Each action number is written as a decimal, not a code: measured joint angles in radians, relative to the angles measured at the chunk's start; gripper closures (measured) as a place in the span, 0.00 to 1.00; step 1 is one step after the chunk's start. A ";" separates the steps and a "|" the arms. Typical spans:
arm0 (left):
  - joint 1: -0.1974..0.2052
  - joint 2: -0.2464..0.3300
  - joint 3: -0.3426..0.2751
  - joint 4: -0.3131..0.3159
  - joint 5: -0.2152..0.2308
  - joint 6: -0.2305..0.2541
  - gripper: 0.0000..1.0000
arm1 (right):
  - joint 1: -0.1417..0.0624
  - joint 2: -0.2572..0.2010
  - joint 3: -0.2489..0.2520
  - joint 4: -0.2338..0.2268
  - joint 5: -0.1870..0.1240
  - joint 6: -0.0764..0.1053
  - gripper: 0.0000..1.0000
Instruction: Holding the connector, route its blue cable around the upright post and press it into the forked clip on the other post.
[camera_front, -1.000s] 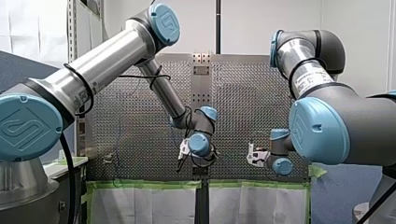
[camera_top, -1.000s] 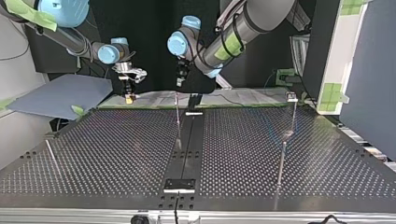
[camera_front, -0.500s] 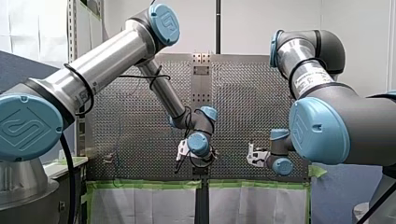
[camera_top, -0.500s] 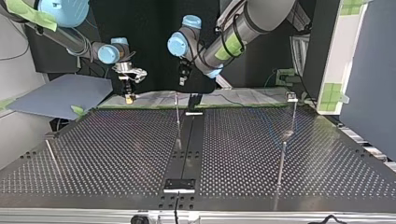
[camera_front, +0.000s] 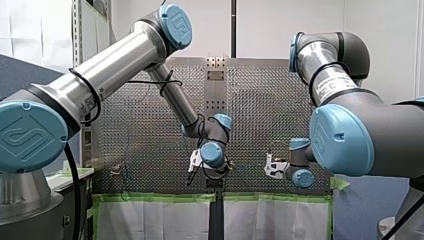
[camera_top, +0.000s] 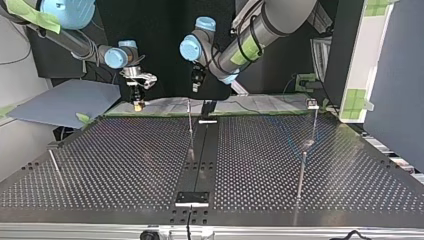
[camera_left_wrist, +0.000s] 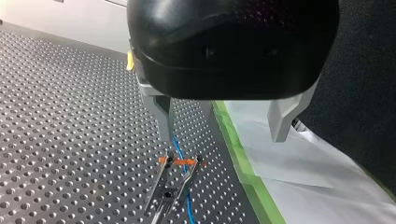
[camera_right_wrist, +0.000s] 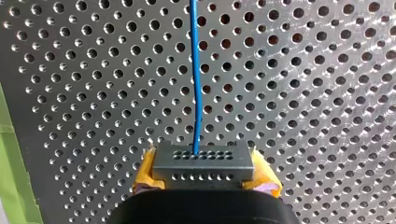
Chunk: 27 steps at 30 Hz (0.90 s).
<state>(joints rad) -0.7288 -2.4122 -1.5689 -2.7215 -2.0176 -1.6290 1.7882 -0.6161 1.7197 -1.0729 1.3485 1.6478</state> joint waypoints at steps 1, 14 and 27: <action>0.001 0.000 0.000 0.000 0.000 0.000 0.00 | 0.000 0.000 0.000 0.000 0.000 0.000 0.69; 0.004 0.000 0.000 0.000 0.003 -0.001 0.00 | 0.000 0.000 0.000 0.010 0.000 -0.005 0.69; 0.004 -0.001 0.000 0.005 -0.001 -0.003 0.00 | 0.008 0.001 0.001 0.048 0.005 -0.031 0.69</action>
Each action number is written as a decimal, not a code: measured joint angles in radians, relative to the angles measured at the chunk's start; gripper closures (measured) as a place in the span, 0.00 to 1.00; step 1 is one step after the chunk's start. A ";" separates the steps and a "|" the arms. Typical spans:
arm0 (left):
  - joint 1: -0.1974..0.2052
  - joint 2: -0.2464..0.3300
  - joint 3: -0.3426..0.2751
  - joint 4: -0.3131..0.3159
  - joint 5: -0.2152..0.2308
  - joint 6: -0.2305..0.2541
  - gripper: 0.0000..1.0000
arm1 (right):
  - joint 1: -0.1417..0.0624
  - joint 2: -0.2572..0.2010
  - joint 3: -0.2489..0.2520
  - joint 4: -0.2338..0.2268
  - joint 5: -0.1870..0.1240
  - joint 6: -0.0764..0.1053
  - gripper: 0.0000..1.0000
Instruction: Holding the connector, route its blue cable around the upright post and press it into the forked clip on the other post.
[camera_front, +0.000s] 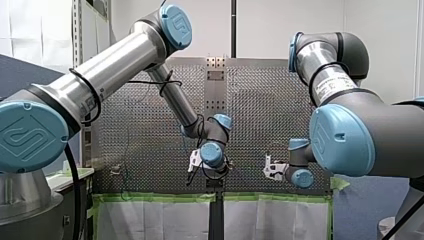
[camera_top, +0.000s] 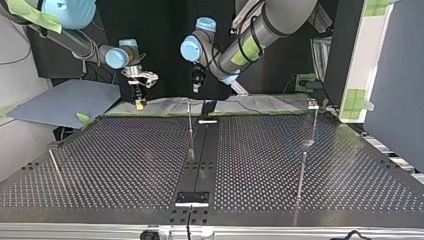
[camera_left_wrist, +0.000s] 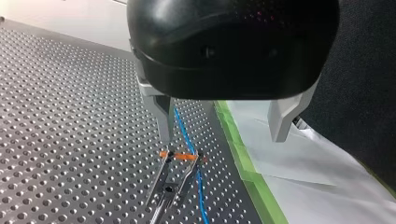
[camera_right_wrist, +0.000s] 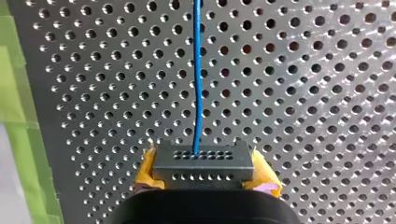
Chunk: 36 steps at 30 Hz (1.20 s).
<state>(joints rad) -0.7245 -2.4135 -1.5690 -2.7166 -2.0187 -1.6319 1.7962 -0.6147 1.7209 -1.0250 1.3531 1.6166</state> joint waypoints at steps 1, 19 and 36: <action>0.000 0.000 0.000 0.000 0.000 -0.001 0.00 | 0.001 0.000 0.000 0.004 0.001 -0.003 0.69; 0.011 0.000 -0.039 0.033 0.000 -0.035 0.00 | 0.013 -0.001 0.055 0.027 0.036 -0.078 0.69; 0.009 0.000 -0.077 0.108 -0.005 -0.039 0.00 | 0.039 -0.002 0.108 0.000 0.040 -0.133 0.69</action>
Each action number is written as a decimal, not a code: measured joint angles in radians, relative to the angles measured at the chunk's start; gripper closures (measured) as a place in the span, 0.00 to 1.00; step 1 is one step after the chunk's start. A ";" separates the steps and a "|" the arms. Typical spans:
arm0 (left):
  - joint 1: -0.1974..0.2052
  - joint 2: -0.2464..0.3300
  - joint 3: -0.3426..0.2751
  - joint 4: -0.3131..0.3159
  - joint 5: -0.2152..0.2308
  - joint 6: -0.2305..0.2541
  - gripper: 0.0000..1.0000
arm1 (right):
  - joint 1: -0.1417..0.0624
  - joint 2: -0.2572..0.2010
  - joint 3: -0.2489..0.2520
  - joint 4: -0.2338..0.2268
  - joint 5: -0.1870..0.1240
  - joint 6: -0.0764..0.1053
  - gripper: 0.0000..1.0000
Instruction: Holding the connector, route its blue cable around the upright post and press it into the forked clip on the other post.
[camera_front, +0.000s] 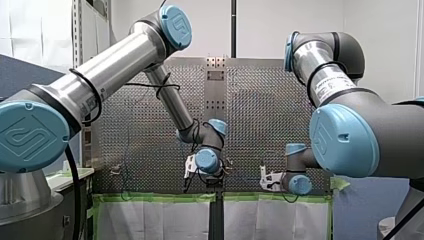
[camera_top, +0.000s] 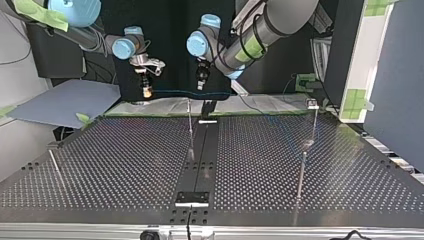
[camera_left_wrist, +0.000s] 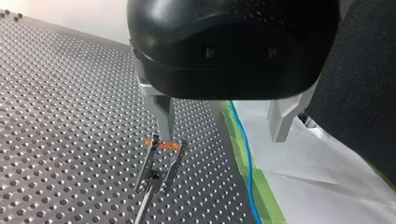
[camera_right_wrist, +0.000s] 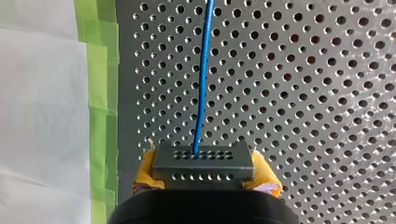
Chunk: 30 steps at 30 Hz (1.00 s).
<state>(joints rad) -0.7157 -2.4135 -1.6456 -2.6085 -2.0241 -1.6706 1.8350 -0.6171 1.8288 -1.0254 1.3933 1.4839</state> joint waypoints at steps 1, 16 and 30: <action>0.000 0.000 0.000 0.002 -0.003 0.000 0.00 | 0.000 -0.001 0.003 -0.004 -0.002 -0.001 0.69; -0.001 0.000 0.000 0.004 -0.010 -0.014 0.00 | -0.002 -0.089 0.056 -0.046 -0.017 0.006 0.69; -0.003 0.000 -0.001 0.023 -0.051 -0.050 0.00 | 0.002 -0.131 0.110 -0.073 -0.012 0.015 0.69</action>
<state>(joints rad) -0.7188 -2.4135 -1.6463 -2.5859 -2.0755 -1.7207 1.8370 -0.7484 1.9388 -1.0986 1.3812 1.4985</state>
